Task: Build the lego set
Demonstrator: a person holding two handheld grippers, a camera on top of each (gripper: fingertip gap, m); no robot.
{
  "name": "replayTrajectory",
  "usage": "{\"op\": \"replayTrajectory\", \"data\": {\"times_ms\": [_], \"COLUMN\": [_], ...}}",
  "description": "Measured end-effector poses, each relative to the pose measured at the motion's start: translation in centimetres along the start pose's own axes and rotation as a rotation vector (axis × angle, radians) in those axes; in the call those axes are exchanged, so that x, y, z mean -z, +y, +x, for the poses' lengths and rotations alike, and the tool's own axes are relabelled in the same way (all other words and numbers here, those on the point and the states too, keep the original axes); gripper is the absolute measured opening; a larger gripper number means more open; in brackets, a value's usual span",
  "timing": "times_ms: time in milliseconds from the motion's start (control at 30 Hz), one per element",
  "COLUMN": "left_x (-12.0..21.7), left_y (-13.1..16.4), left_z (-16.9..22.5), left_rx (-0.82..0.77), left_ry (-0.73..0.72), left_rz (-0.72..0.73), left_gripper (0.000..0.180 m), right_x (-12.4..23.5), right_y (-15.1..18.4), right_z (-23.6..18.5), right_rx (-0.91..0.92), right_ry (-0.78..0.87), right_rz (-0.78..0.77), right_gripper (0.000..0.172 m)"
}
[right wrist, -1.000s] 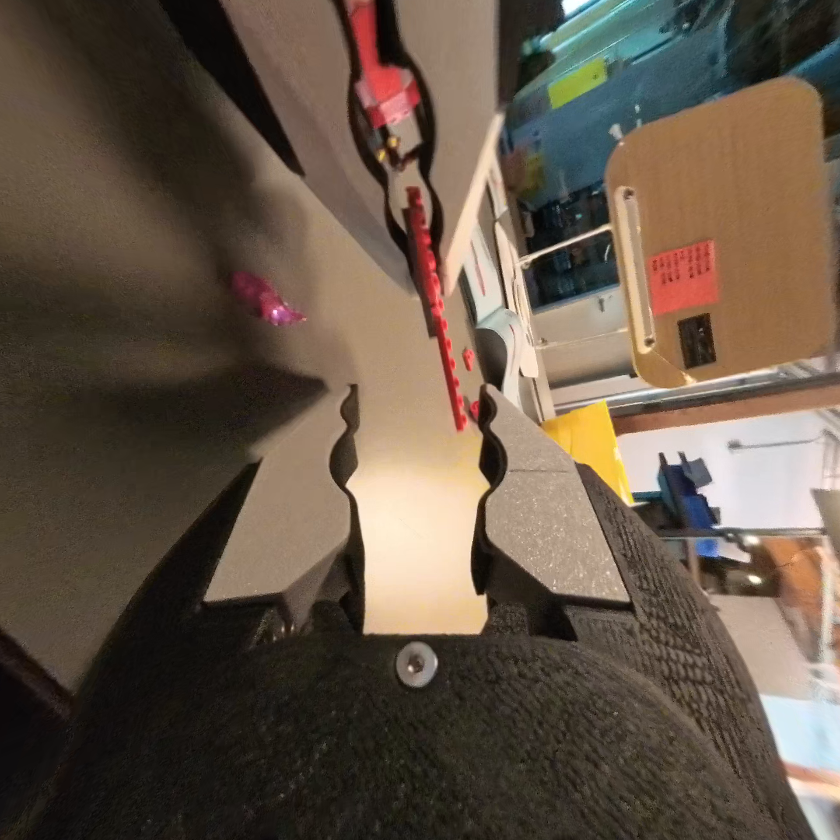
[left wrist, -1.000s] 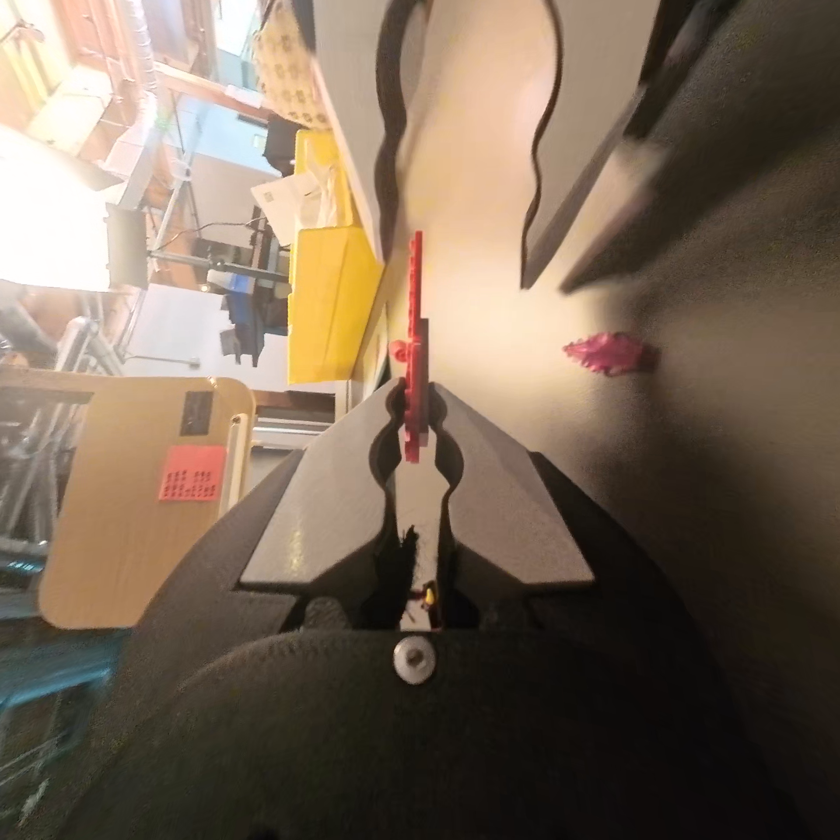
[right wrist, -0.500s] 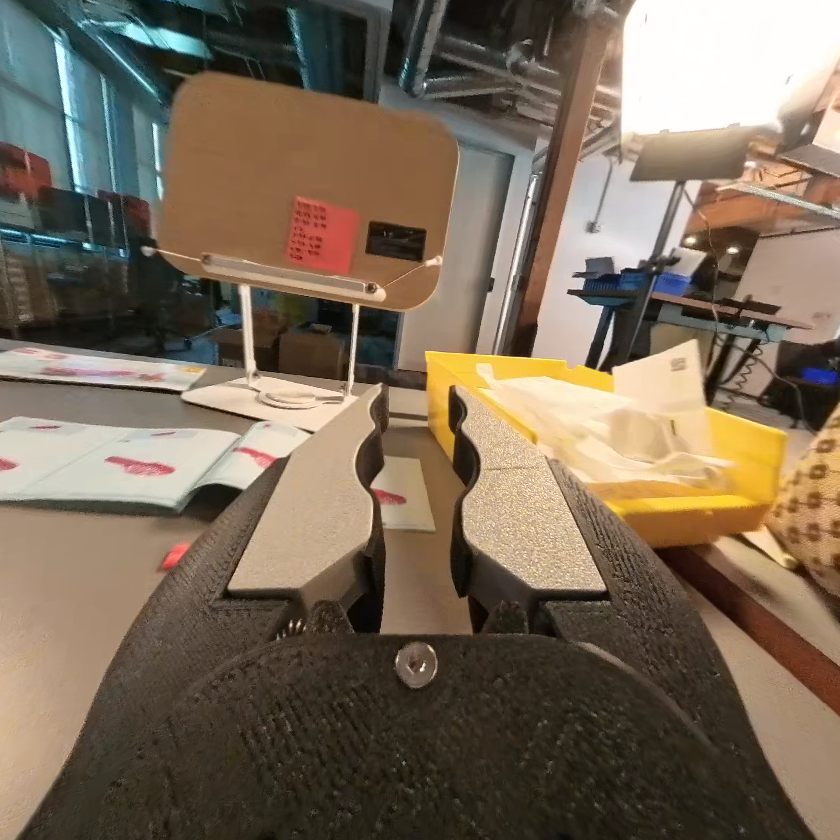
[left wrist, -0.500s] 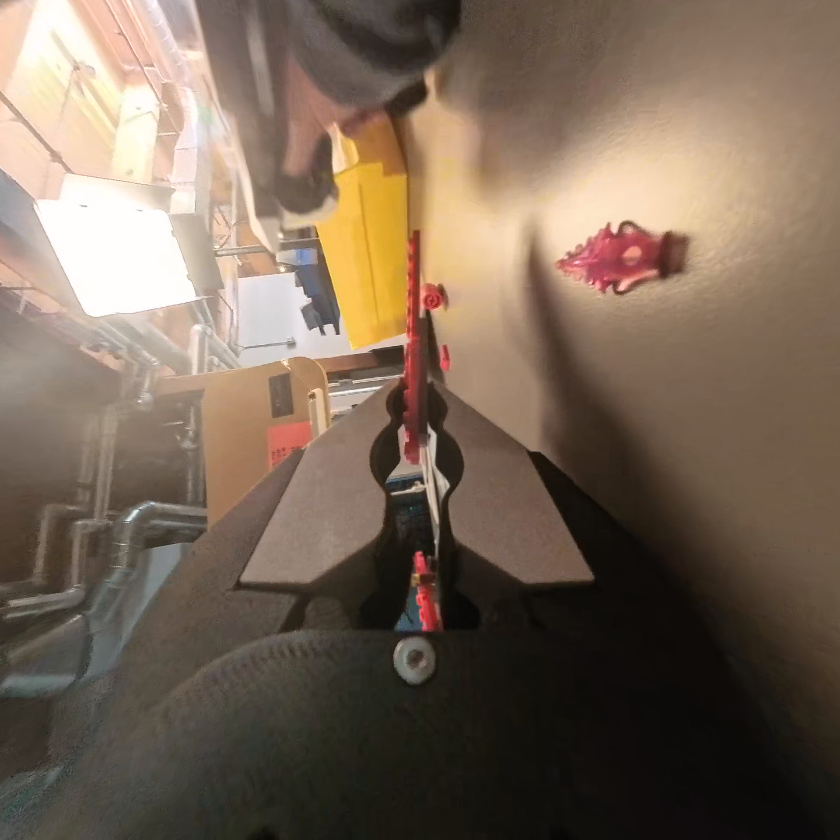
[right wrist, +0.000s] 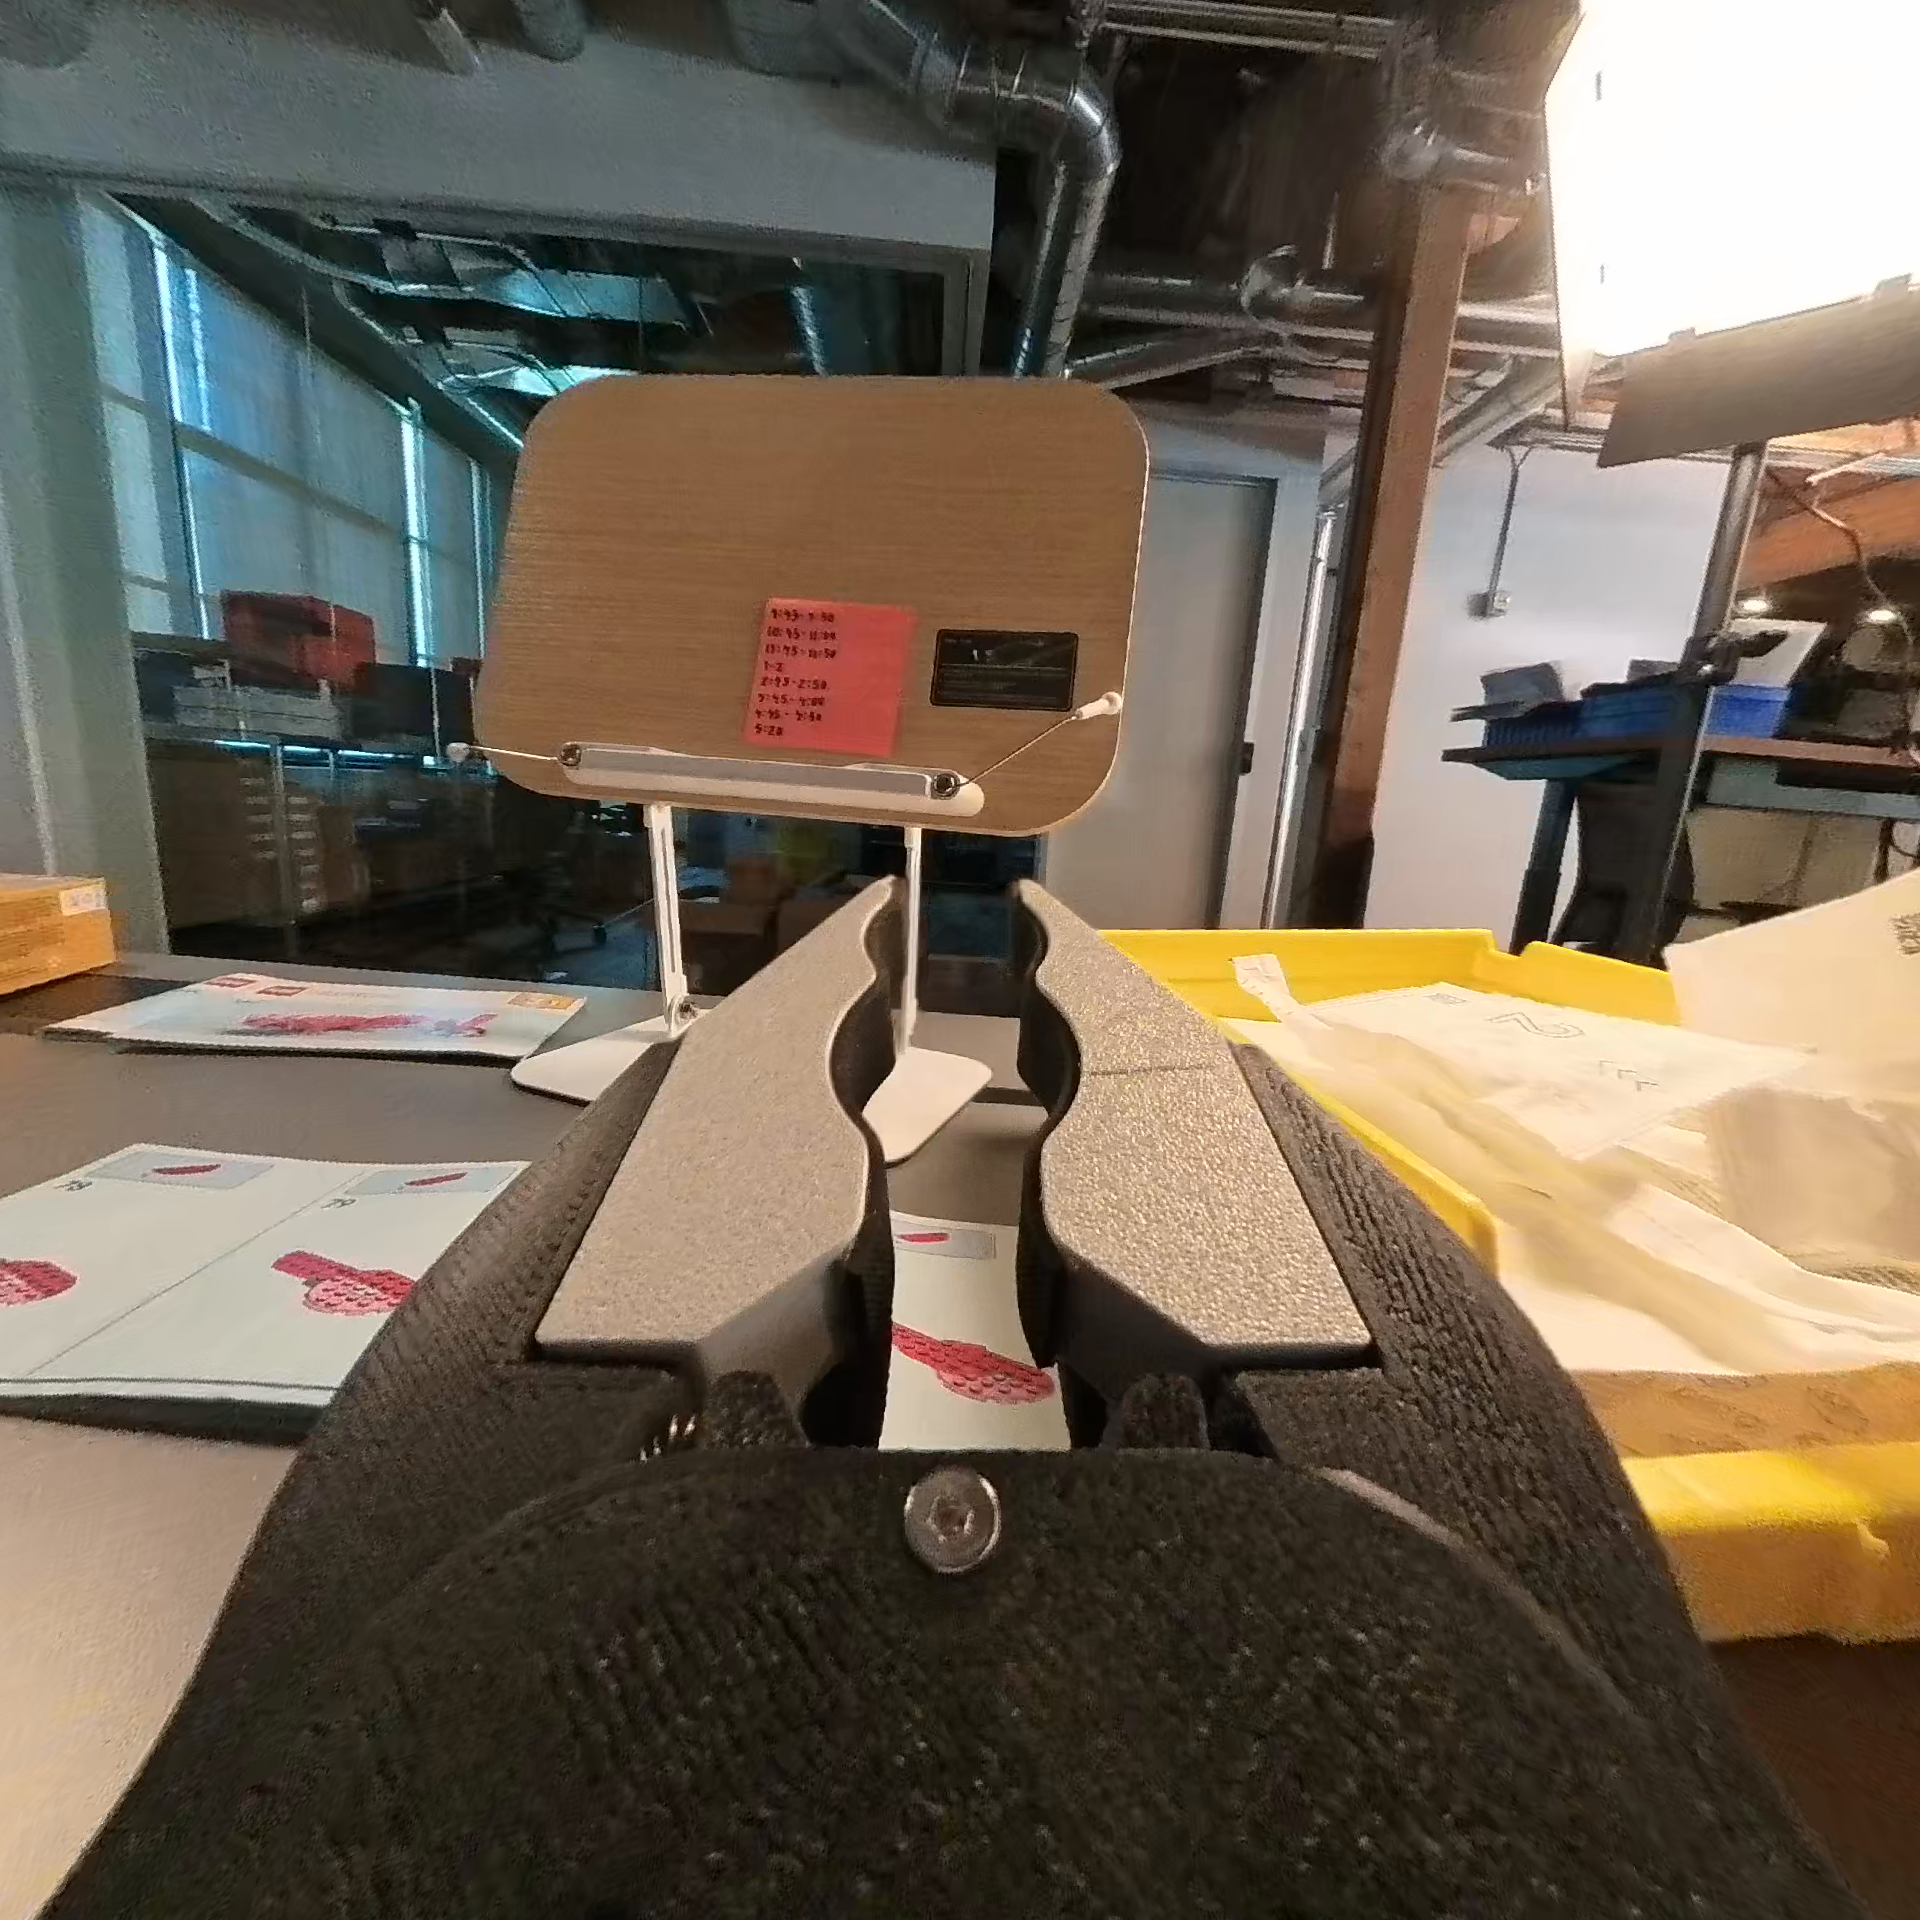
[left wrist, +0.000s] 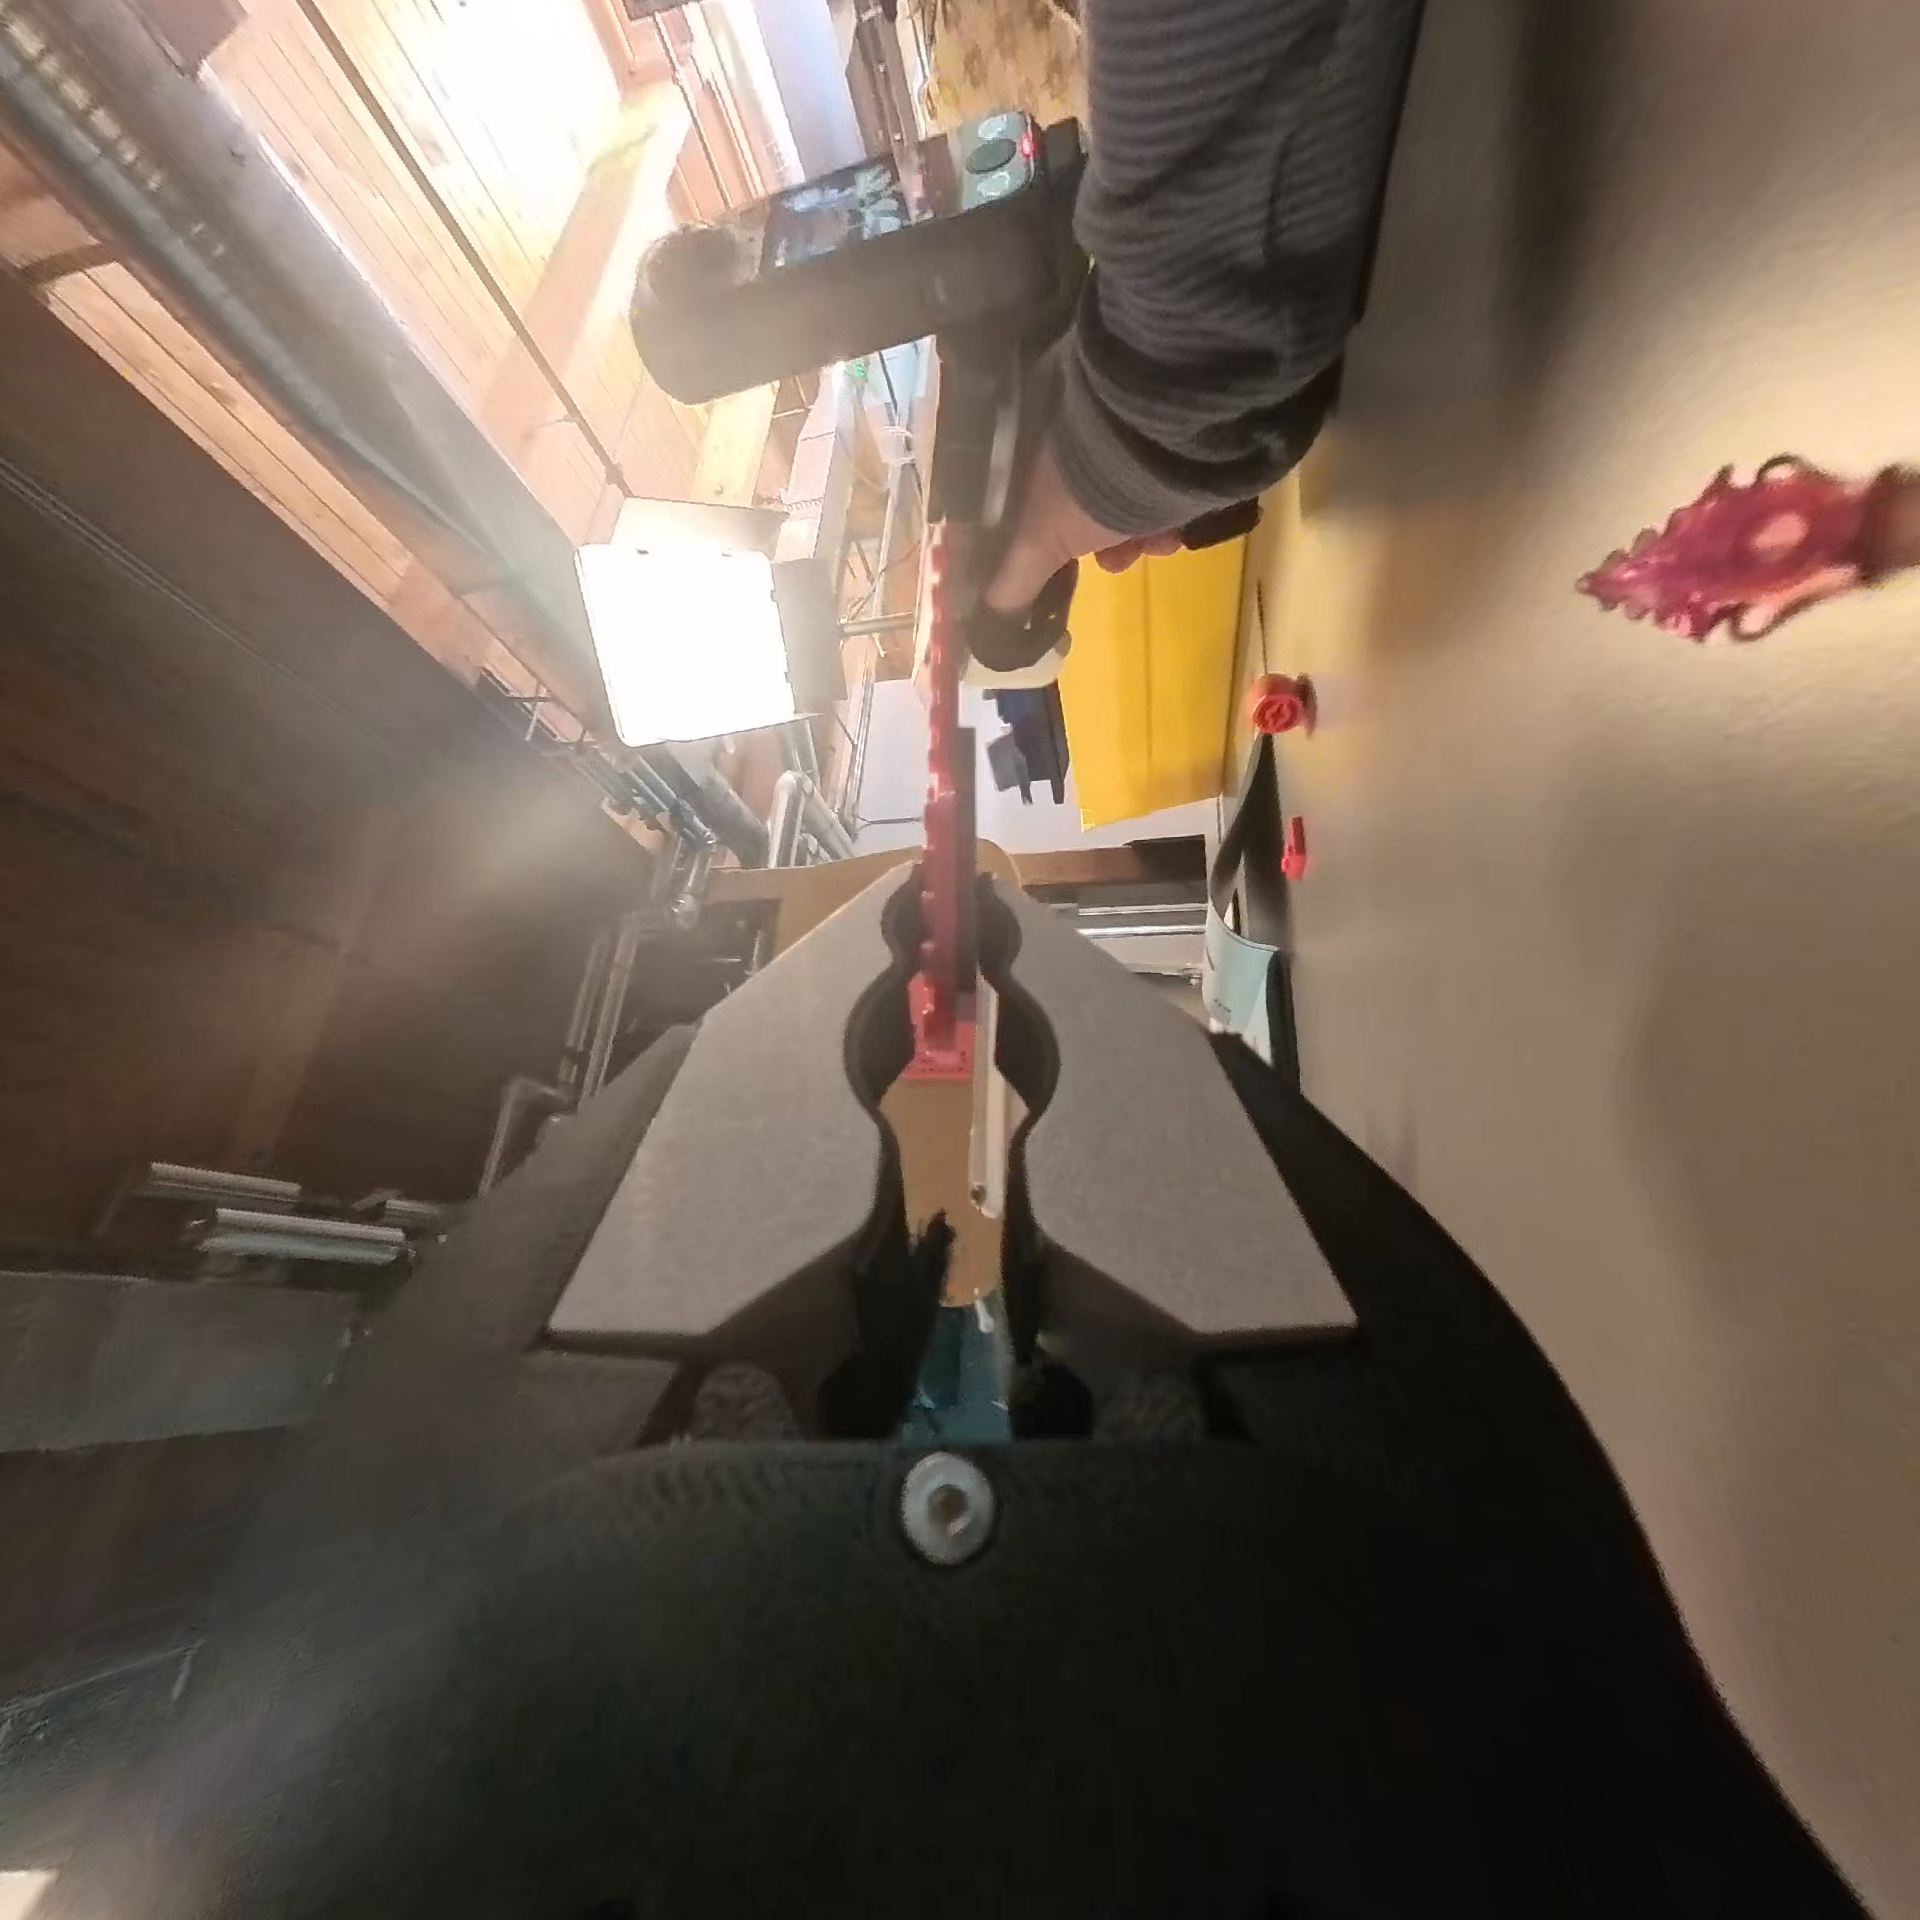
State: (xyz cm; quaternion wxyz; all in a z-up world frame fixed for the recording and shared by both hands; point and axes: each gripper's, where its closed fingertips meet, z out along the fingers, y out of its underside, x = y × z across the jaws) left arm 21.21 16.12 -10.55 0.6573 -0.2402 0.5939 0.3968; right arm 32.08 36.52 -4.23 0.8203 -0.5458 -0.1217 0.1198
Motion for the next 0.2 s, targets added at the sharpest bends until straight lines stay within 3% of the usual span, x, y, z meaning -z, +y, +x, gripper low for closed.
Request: {"op": "replayTrajectory", "data": {"times_ms": [200], "left_x": [-0.09], "left_y": [0.25], "left_z": [0.66], "left_rx": [0.041], "left_ry": [0.039], "left_rz": [-0.006], "left_gripper": [0.007], "right_x": [-0.33], "right_y": [0.68], "right_z": [-0.47], "right_rx": [-0.009], "right_ry": [-0.027], "right_rz": [-0.028], "right_gripper": [0.014]}}
